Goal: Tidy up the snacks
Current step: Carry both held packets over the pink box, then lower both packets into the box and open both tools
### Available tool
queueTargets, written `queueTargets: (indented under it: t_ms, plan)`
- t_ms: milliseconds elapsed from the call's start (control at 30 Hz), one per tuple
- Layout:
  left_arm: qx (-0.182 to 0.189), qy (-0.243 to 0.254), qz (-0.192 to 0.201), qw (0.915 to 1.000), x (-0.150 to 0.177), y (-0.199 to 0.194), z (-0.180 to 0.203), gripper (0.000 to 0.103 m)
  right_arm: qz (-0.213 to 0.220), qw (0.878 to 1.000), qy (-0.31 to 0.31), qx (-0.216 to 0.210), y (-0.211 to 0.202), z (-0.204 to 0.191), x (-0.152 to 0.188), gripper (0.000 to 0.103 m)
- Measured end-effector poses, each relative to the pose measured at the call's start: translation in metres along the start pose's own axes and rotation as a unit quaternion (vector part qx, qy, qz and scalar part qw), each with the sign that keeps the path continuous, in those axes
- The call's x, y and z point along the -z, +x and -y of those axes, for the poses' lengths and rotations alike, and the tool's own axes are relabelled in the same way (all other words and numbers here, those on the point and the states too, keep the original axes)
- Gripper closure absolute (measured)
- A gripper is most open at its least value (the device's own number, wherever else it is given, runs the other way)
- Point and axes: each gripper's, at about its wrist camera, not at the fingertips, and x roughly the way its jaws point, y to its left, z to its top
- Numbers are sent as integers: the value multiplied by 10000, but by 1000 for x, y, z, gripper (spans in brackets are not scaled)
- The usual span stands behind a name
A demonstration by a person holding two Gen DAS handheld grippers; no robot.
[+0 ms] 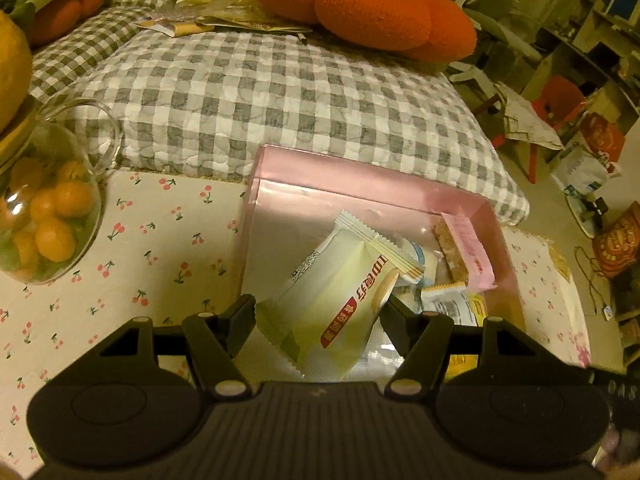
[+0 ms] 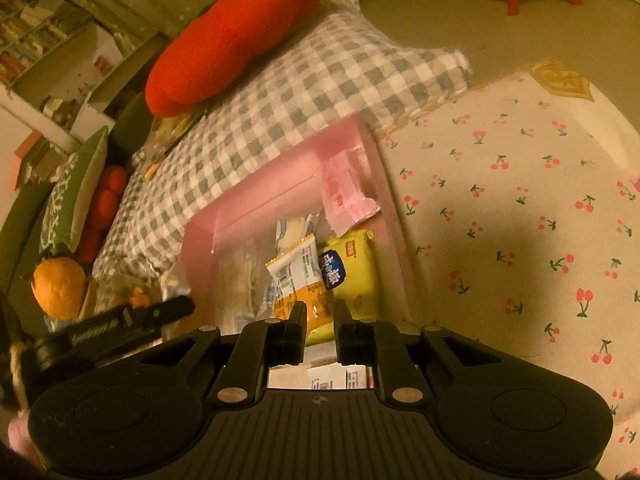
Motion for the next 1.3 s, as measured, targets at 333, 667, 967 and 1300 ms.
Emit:
queueTargets:
  t_ms: [333,667,967,1300]
  plan:
    - [-109,94,175,9997,-3,17,12,38,-80,9992,-386,57,4,-10,5,85]
    - [32,271,307,9992,-1,14,14,24,-122,9984,-543,61,5,-17,9,84]
    - [87,355,428,9984,1,-5,15,15,-164,9989,-434,93,-2,-20,14,66]
    - [149,284,497,9983,13,-32,10,11,-54,9987,-475,202,-25,-31,18,37]
